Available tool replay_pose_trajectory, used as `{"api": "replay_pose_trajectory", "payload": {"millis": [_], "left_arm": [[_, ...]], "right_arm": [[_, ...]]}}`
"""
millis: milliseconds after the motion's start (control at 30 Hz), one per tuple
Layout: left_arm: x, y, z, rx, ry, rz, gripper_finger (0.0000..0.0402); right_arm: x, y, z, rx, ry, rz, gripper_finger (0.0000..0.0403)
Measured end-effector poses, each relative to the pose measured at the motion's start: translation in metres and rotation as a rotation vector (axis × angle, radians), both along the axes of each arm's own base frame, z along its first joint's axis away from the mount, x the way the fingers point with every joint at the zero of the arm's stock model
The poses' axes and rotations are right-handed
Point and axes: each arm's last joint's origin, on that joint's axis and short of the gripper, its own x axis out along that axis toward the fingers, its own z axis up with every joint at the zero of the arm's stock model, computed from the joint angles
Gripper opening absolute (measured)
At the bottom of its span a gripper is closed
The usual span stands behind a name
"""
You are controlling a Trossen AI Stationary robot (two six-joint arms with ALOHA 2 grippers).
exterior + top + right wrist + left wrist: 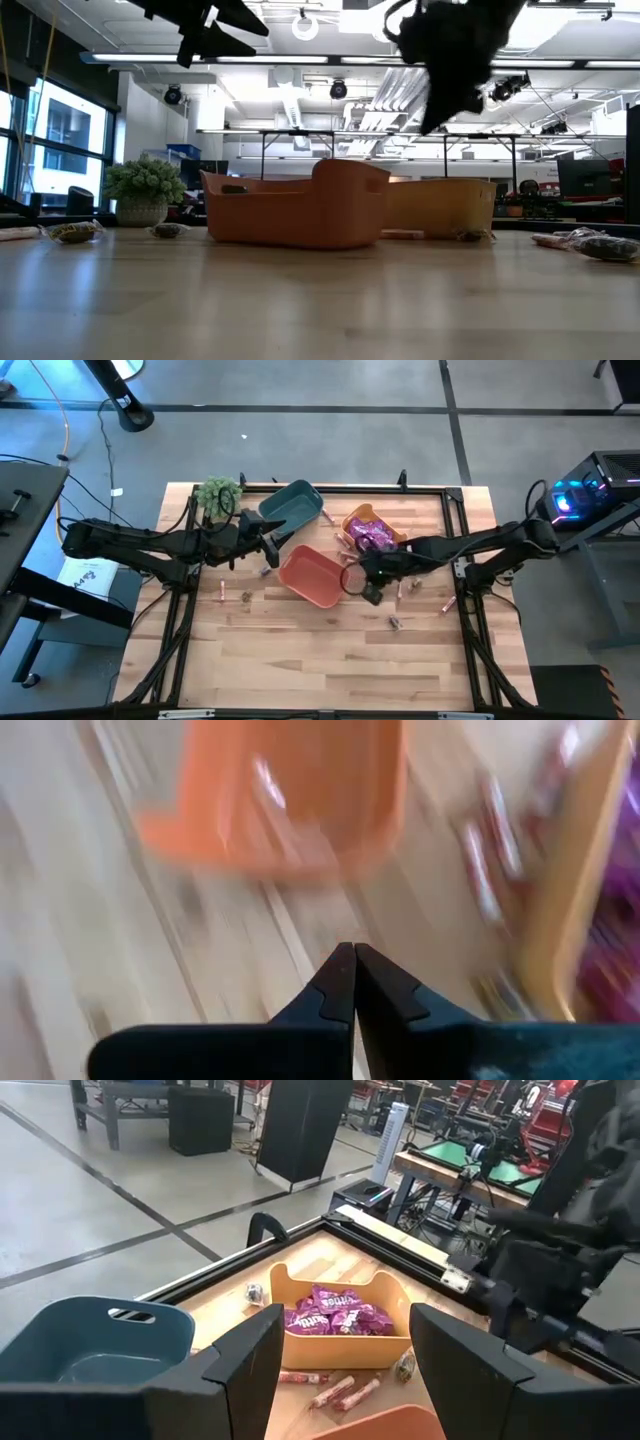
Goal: Sort candy
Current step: Put the brown candy into the orange bin
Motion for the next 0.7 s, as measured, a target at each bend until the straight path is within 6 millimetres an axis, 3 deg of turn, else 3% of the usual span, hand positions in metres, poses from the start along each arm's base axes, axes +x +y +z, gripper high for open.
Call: {"api": "replay_pose_trajectory", "payload": {"millis": [100, 233, 400, 500, 600, 700], "left_arm": [[0.000, -0.001, 0.000, 0.000, 0.003, -0.005, 0.0209], [0.000, -0.004, 0.000, -0.001, 0.005, -0.016, 0.0209], [0.000, -0.003, 0.000, -0.023, -0.008, -0.010, 0.0209], [0.000, -0.003, 0.000, -0.024, -0.009, -0.008, 0.0209], [0.000, -0.003, 0.000, -0.063, -0.033, 0.001, 0.0209], [0.000, -0.003, 0.000, -0.087, -0.049, 0.006, 0.0209]], "right_arm": [[-0.018, 0.010, -0.002, -0.019, 0.194, 0.058, 0.0023], [-0.049, 0.019, -0.026, -0.042, 0.461, 0.026, 0.0075], [-0.071, 0.014, -0.055, -0.023, 0.528, -0.197, 0.0160], [-0.085, 0.003, -0.073, 0.054, 0.578, -0.483, 0.0199], [-0.100, -0.003, -0.086, 0.109, 0.620, -0.701, 0.0217], [-0.106, -0.005, -0.087, 0.133, 0.523, -0.827, 0.0220]]}}
